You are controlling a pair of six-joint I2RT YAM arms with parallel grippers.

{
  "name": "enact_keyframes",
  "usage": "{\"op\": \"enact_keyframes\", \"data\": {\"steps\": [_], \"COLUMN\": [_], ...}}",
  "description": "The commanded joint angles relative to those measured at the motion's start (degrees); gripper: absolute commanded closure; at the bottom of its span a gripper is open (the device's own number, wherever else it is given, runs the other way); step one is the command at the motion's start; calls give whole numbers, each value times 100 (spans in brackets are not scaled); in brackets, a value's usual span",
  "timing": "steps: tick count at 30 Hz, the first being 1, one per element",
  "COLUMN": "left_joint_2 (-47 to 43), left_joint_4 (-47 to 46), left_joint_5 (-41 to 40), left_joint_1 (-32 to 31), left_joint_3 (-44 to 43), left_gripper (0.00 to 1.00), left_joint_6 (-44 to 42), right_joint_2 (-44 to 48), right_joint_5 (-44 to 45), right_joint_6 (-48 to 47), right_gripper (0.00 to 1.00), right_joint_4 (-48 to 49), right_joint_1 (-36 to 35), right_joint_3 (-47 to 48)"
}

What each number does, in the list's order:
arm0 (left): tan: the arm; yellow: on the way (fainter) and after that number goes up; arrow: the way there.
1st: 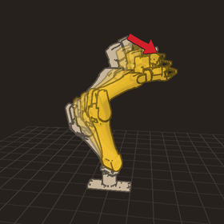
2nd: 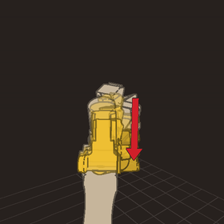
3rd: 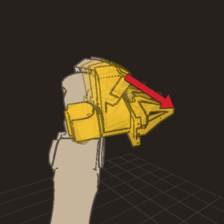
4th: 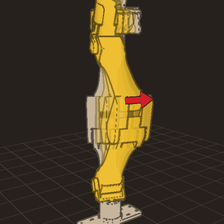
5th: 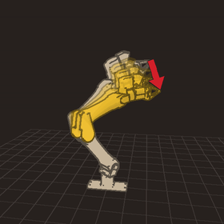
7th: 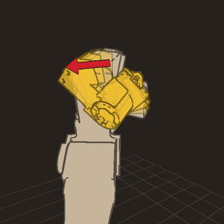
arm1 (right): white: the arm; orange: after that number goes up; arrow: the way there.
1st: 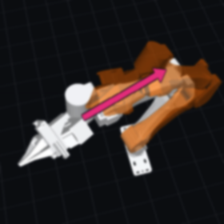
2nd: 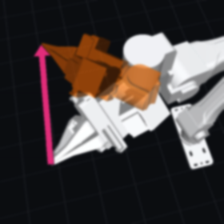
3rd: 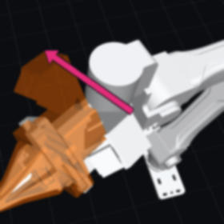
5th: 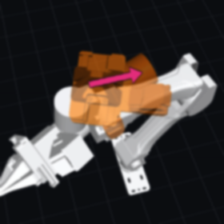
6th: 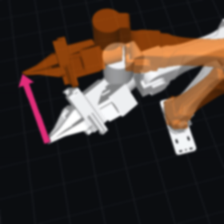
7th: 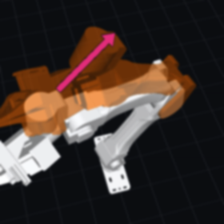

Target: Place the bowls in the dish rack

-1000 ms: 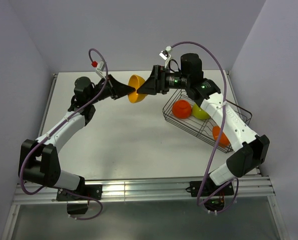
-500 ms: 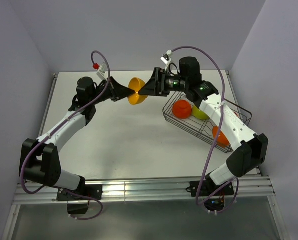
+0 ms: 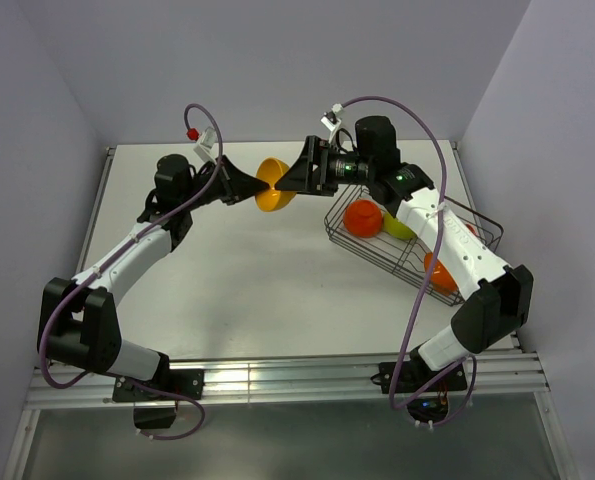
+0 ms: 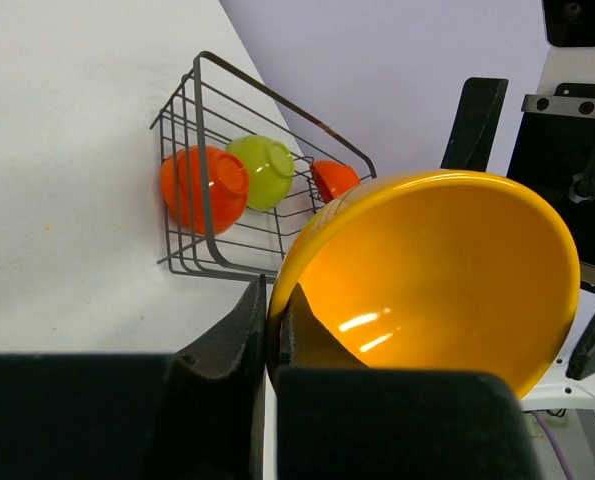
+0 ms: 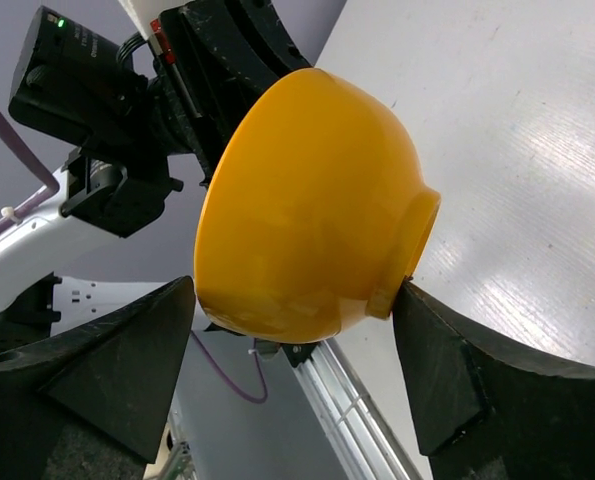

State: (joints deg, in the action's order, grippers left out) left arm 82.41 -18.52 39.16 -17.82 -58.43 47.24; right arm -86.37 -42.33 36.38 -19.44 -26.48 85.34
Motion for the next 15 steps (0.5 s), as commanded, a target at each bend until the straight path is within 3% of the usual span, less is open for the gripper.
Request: {"op": "enact_keyframes", "data": {"steps": [1, 4, 6, 9, 10, 11, 12, 15], "left_joint_2": [-67, -67, -76, -85, -85, -85, -85, -76], "left_joint_4": [-143, -12, 50, 208, 261, 296, 314, 463], "left_joint_5": [-84, -136, -154, -163, -171, -172, -172, -163], "left_joint_1": [-107, -125, -151, -204, -213, -213, -213, -213], "left_joint_3": [-291, -361, -405, -511, -502, -511, -511, -537], "left_gripper": [100, 100, 100, 100, 100, 99, 97, 81], "left_joint_6": [-136, -145, -198, -356, -374, -400, -418, -532], "right_joint_2": [32, -3, -12, -29, -29, -21, -12, 32], "right_joint_5": [-48, 57, 75, 93, 84, 58, 49, 110], "right_joint_6": [71, 18, 9, -52, -104, -122, -140, -298], "right_gripper": [16, 22, 33, 61, 84, 94, 100, 100], "right_joint_4": [248, 178, 169, 143, 134, 125, 90, -59], "right_joint_1": [-77, -77, -77, -77, -77, -77, -68, -42], "right_joint_3": [79, 97, 97, 114, 123, 132, 149, 211]}}
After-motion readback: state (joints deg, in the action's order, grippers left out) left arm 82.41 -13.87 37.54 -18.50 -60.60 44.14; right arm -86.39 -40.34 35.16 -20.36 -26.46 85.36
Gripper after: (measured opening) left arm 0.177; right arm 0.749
